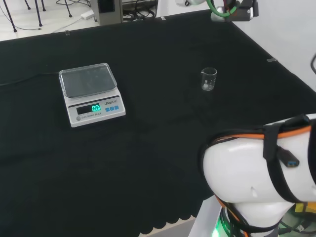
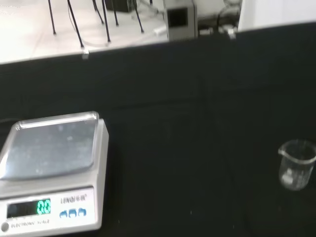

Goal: Pick up the beaker.

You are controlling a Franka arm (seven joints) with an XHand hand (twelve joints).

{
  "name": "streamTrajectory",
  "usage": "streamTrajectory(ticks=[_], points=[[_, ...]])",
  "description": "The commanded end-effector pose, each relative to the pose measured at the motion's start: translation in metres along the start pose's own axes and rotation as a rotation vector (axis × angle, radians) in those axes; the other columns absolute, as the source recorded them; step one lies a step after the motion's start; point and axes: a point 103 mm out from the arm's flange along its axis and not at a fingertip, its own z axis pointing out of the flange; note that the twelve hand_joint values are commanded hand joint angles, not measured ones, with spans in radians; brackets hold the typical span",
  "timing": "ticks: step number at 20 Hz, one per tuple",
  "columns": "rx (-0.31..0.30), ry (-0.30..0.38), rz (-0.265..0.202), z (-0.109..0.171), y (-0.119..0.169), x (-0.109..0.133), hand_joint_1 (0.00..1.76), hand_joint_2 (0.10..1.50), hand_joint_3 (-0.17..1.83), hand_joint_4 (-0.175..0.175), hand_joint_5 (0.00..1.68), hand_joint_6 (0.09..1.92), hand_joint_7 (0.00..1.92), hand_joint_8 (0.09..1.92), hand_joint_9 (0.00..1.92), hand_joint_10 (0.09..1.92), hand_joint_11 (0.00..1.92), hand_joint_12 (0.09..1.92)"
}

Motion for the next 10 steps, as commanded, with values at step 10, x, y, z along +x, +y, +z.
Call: streamTrajectory(ticks=[10], points=[[0.11,0.051,0.034,0.086,0.098,-0.042,0.72,1.09,-0.17,-0.011,0.45,0.19,0.43,0.66,0.59,0.73,0.16,1.43]])
